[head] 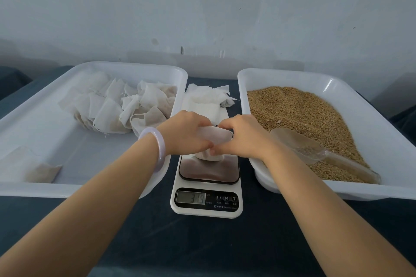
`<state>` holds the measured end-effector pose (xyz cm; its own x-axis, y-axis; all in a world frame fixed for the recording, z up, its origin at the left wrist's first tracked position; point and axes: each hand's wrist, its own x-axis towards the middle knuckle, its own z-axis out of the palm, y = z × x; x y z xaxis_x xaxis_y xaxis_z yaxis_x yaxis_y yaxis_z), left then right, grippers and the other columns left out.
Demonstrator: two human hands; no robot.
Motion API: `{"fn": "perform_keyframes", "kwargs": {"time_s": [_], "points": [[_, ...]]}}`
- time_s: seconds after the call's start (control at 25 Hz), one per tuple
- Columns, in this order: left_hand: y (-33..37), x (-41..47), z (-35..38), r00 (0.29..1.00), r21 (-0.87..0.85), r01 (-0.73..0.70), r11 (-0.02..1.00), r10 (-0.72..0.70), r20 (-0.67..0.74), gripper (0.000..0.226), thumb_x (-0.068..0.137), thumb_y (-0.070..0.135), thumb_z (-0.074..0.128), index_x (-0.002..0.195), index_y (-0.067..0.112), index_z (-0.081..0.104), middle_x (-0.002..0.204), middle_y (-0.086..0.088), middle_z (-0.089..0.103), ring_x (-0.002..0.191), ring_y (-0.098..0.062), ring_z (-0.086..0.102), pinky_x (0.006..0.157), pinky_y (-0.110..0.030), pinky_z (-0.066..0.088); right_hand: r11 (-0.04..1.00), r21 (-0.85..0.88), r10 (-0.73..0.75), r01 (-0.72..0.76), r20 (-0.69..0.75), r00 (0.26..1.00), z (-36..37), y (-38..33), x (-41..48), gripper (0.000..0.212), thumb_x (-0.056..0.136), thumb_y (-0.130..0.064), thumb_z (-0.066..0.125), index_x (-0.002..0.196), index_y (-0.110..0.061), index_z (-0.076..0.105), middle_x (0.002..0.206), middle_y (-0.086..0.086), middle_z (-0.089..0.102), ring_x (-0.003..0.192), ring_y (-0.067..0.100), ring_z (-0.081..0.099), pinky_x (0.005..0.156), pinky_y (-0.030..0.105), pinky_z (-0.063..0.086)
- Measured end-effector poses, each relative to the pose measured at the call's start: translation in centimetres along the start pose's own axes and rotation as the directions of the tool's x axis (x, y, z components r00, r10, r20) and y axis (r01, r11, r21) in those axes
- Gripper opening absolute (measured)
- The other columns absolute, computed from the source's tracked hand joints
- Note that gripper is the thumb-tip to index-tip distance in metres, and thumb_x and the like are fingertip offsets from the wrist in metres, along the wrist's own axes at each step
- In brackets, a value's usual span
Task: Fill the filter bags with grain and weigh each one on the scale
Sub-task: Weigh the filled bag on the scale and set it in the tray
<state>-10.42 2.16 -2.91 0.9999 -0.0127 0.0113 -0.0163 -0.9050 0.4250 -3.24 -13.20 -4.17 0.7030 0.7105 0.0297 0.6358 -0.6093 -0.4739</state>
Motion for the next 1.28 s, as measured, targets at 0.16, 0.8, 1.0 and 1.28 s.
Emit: {"fn": "perform_keyframes", "kwargs": {"time_s": [0.16,0.8,1.0,1.28], "points": [[-0.1,0.1,0.1,1.000,0.006,0.002,1.000,-0.002,0.010,0.012,0.081,0.028,0.060,0.076,0.017,0.063,0.065,0.008,0.054,0.077,-0.020,0.054,0.066,-0.027,0.041,0.999,-0.036,-0.011,0.011,-0.002,1.000,0.1,0.1,0.0,0.031,0.060,-0.053,0.078,0.068,-0.026,0.064,0.061,-0.005,0.054,0.070,0.017,0.049,0.055,0.023,0.028],[-0.9,0.2,0.2,0.983,-0.246,-0.074,0.966,0.029,-0.179,0.020,0.085,0.021,0.067,0.068,0.023,0.056,0.057,0.011,0.051,0.054,-0.003,0.047,0.053,-0.010,0.036,0.999,0.041,-0.016,0.016,-0.006,1.000,0.0,-0.1,-0.3,0.027,0.060,-0.054,0.079,0.064,-0.034,0.060,0.058,-0.011,0.055,0.062,0.006,0.050,0.054,0.020,0.033],[0.2,0.3,-0.2,0.930,-0.723,-0.242,0.647,-0.058,-0.363,0.012,0.080,0.006,0.071,0.075,0.008,0.060,0.066,0.001,0.064,0.056,-0.012,0.063,0.051,-0.023,0.053,0.883,0.467,-0.076,0.056,0.024,0.997,-1.1,-1.1,-0.9,0.037,0.062,-0.030,0.083,0.083,-0.055,0.065,0.075,-0.027,0.066,0.072,-0.009,0.061,0.058,0.007,0.043],[-0.4,0.5,0.2,0.952,-0.732,-0.165,0.661,-0.088,-0.294,0.018,0.086,0.031,0.061,0.102,0.024,0.055,0.090,-0.007,0.069,0.067,-0.016,0.068,0.058,-0.028,0.056,0.767,0.549,0.420,-0.332,-0.038,0.907,-7.1,5.1,-2.0,0.020,0.079,-0.017,0.073,0.095,-0.010,0.063,0.072,0.002,0.073,0.059,0.012,0.069,0.041,0.018,0.044]]}}
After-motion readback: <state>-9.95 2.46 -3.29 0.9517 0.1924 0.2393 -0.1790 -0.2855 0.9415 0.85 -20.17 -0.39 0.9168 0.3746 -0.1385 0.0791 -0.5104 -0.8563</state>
